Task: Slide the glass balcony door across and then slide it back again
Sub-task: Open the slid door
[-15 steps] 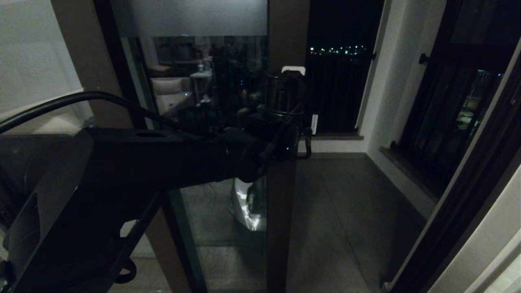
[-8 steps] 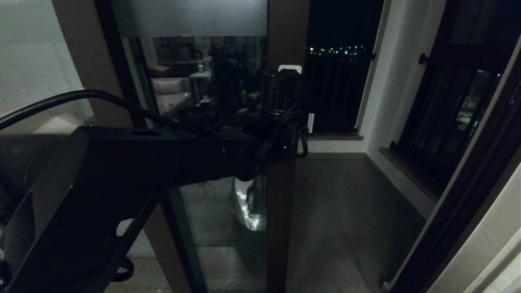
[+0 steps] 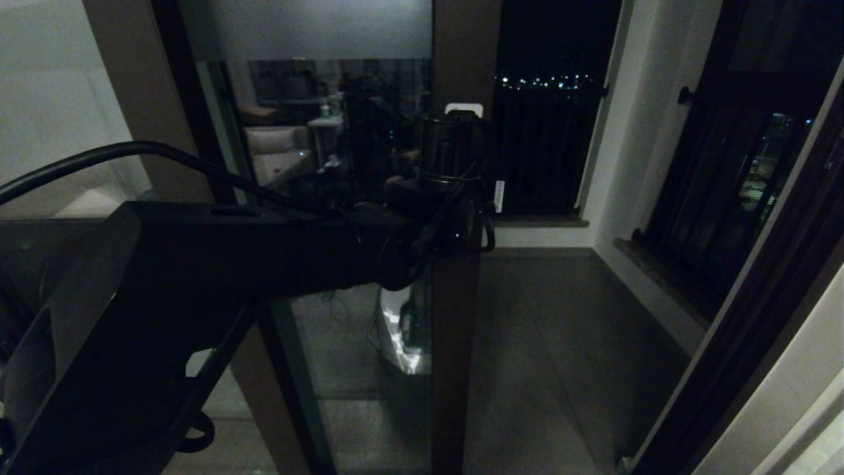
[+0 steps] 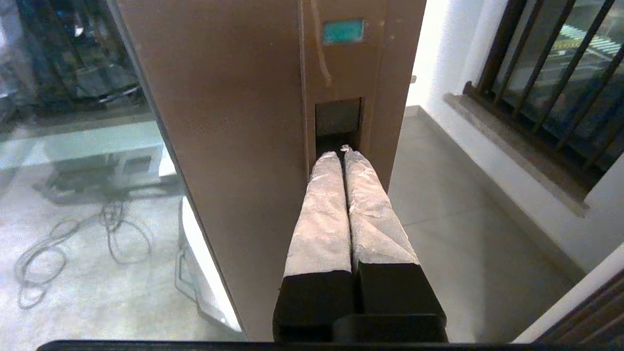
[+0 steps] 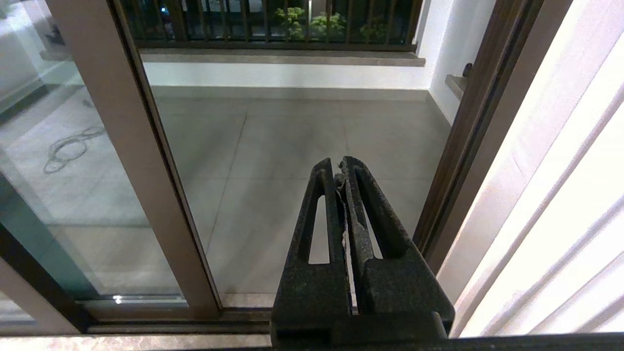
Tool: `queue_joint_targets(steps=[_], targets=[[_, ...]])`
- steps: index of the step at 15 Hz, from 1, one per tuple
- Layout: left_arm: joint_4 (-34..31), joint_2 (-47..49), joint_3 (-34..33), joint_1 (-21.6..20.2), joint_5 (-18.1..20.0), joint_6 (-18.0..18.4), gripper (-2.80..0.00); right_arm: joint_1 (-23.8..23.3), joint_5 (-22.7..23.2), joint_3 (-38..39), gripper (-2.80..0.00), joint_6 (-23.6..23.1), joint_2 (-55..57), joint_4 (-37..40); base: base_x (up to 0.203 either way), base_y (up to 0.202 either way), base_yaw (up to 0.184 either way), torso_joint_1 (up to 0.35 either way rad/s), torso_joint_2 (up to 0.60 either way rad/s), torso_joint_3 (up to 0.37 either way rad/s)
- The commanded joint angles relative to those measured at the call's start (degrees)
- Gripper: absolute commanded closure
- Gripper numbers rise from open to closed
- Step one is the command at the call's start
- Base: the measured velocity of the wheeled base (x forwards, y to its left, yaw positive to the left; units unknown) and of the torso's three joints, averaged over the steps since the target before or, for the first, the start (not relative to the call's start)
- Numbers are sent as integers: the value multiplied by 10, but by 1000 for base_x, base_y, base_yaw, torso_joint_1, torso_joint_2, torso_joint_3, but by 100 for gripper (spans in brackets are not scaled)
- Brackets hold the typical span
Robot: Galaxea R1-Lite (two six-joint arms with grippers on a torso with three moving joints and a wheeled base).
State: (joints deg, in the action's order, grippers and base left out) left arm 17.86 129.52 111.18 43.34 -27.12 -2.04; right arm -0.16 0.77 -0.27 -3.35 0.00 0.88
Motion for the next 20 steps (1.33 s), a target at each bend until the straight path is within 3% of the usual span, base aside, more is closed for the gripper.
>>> queue_joint_targets(steps=[1, 3, 5, 8, 12, 16, 20], targets=[[-2, -45, -55, 17, 20, -1, 0, 0, 0, 0, 0, -1, 0, 0, 0, 0, 0, 0, 0, 0], [-9, -101, -142, 45, 73, -1, 0, 0, 0, 0, 0, -1, 0, 0, 0, 0, 0, 0, 0, 0], [-24, -126, -159, 66, 95, 1, 0, 0, 0, 0, 0, -1, 0, 0, 0, 0, 0, 0, 0, 0], [-43, -109, -118, 74, 95, 1, 0, 0, 0, 0, 0, 0, 0, 0, 0, 0, 0, 0, 0, 0], [-42, -16, 9, 69, 90, 2, 0, 0, 0, 0, 0, 0, 0, 0, 0, 0, 0, 0, 0, 0], [-30, 27, 16, 60, 91, 4, 0, 0, 0, 0, 0, 0, 0, 0, 0, 0, 0, 0, 0, 0], [56, 63, 18, 25, 86, 34, 0, 0, 0, 0, 0, 0, 0, 0, 0, 0, 0, 0, 0, 0]])
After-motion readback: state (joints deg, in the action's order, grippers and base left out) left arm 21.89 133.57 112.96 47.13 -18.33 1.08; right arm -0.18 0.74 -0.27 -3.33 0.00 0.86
